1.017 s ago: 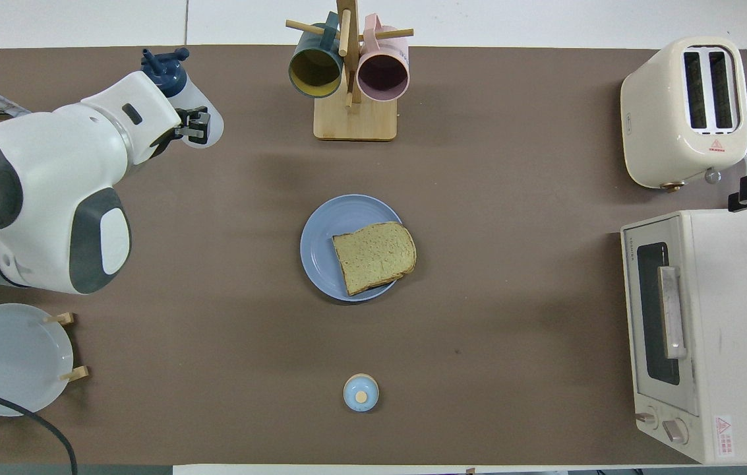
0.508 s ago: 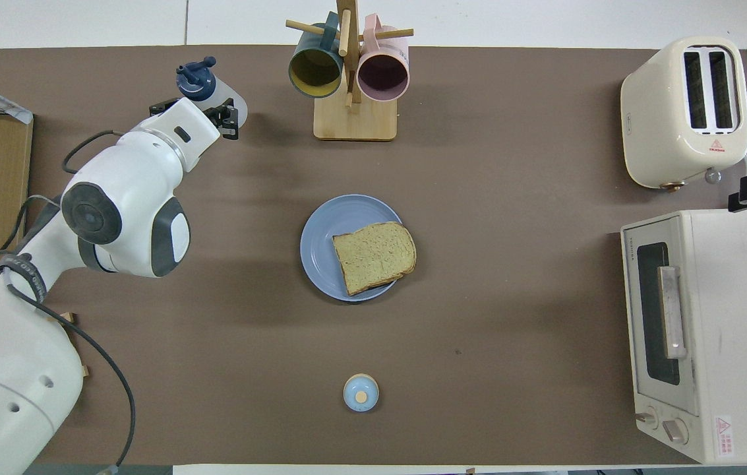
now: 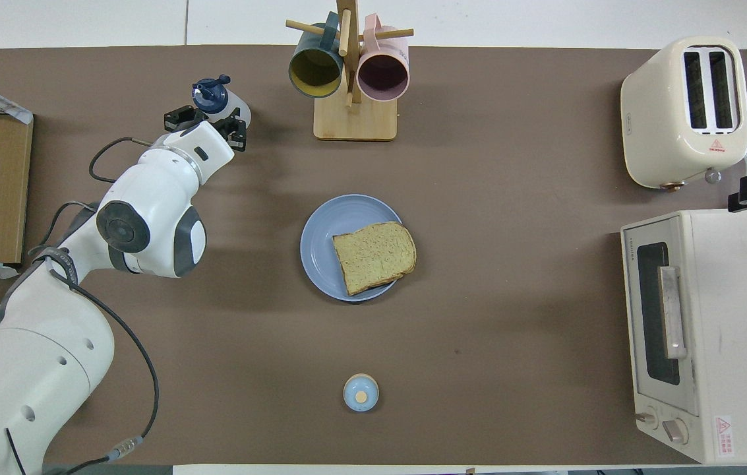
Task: Put bread on plate and add seasoning
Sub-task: 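Set the bottle down upright and open the left gripper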
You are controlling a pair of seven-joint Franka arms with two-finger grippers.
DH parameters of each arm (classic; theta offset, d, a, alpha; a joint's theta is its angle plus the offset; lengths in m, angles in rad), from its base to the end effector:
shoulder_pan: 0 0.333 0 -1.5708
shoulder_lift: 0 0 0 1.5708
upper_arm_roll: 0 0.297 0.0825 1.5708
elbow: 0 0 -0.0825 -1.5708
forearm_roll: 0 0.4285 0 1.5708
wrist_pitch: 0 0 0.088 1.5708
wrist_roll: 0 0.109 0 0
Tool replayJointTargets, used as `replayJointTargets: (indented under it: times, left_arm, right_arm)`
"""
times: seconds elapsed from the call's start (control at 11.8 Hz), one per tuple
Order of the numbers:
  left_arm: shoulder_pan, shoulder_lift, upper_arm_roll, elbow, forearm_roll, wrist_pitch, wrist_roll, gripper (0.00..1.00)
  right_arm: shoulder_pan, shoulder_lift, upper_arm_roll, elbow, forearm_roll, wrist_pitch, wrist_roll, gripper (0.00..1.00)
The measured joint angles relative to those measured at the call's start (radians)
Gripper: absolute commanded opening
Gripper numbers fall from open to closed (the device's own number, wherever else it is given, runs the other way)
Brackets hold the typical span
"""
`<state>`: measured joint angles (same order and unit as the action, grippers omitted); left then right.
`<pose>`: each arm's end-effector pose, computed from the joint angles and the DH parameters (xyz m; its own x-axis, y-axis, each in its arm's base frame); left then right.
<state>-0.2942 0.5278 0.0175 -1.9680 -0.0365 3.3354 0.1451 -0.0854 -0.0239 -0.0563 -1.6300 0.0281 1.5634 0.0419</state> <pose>0.6593 -0.1841 0.2482 0.6068 -0.2941 0.7384 -0.3386 -0.9362 -0.0946 0.5843 -0.0806 0.5866 0.9823 -0.1821 -0.0439 -0.1834 -0.9826 -0.0276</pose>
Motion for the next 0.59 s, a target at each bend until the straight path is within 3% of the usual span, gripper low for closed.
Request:
replayJointTargets:
  times: [0.59]
  left_arm:
    - [0.003, 0.009, 0.002, 0.012, 0.0, -0.061, 0.0, 1.0]
  right_arm:
    - [0.0, 0.0, 0.0, 0.0, 0.0, 0.0, 0.0, 1.0]
